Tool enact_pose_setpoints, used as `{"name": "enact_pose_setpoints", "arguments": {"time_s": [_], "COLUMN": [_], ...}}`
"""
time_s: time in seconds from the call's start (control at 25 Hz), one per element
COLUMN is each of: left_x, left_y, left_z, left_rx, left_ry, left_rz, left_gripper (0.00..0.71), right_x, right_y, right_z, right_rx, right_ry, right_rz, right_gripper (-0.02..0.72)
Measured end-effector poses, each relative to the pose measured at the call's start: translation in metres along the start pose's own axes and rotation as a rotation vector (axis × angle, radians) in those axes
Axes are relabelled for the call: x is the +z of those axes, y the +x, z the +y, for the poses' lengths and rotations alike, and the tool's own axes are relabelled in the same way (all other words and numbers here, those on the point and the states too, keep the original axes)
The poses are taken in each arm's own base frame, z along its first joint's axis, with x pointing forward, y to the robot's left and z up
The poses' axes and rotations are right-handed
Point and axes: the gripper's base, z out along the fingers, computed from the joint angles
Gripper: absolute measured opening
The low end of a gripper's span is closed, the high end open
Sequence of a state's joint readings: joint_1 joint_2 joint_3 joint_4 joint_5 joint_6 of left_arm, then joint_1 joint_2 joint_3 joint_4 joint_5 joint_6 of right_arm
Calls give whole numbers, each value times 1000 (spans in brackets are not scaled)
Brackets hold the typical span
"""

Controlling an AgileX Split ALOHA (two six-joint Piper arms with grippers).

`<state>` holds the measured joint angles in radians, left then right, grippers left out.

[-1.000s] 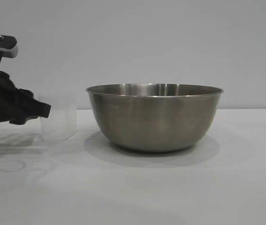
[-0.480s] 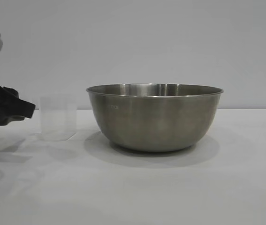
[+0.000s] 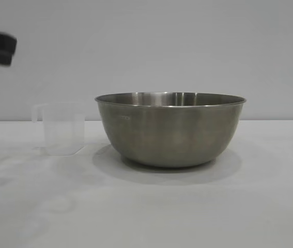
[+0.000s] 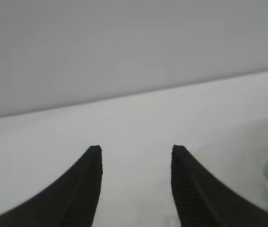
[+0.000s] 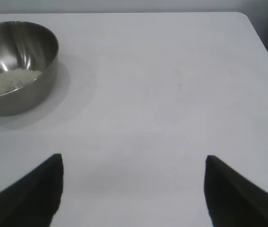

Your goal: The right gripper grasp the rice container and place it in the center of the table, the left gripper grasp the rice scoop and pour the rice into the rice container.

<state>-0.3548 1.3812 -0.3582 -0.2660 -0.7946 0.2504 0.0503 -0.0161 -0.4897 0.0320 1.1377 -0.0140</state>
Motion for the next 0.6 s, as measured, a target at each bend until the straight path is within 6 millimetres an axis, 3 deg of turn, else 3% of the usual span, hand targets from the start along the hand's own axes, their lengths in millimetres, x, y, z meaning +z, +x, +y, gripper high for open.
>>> {"name": "enact_pose_setpoints", "arguments": {"time_s": [0.24, 0.6], "left_x": [-37, -95], "left_y": [-20, -21], "left_z": [0, -2], "left_rx": [-29, -21], "left_ry": [95, 240], "left_rz": [129, 345], "left_gripper": [324, 324], "right_x": [0, 0], "right_y": [0, 0], "right_z": [0, 0], "right_rx": [0, 0], "right_ry": [0, 0], "right_rz": [0, 0], "right_gripper": [524, 524]}}
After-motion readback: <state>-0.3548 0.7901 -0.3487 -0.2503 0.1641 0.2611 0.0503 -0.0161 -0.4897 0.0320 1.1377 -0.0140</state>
